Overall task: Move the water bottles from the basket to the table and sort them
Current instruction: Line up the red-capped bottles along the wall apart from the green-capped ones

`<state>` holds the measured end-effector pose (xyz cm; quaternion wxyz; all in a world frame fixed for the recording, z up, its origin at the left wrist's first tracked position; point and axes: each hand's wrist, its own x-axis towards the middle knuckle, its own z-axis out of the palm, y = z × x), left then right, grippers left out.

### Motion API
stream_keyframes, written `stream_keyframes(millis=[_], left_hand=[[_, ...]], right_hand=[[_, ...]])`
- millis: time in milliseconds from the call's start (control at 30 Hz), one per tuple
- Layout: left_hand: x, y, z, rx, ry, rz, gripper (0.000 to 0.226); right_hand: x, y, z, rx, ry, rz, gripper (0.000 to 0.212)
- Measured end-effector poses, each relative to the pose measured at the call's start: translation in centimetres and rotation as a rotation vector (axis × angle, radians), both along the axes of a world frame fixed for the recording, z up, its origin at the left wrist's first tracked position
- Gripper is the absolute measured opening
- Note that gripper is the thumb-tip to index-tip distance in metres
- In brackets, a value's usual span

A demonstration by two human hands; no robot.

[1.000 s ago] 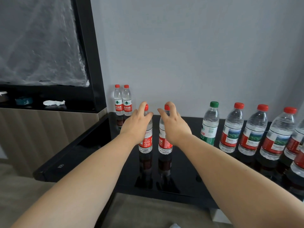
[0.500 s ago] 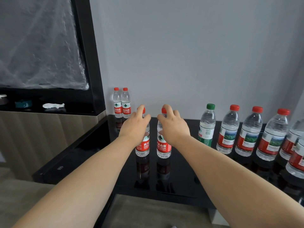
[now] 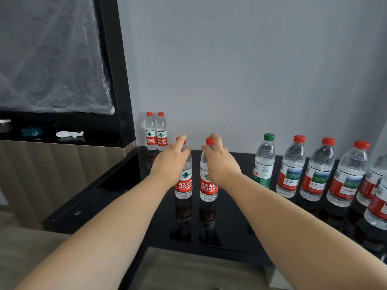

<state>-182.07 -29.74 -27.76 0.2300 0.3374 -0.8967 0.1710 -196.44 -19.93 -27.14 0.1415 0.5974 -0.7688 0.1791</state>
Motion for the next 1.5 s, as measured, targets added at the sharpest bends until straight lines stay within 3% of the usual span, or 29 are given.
stream_keyframes(millis=[200, 533, 867, 1500], left_hand=[[-0.2, 0.0, -0.1, 0.081, 0.048, -0.02, 0.065], [-0.4, -0.7, -0.8, 0.104, 0.071, -0.04, 0.065], [-0.6, -1.0, -0.8, 0.098, 0.102, -0.058, 0.076], [-1.9, -4.7, -1.6, 0.077, 0.12, -0.05, 0.072]], right_hand=[[0.0, -0.7, -0.6, -0.057, -0.084, 0.011, 0.067], [-0.1, -0.9, -0.8, -0.037, 0.008, -0.01, 0.089], [-0.1, -1.5, -2.0, -0.065, -0.038, -0.007, 0.092], [-0.6, -6.1, -2.7, -0.124, -0.038, 0.004, 0.096]])
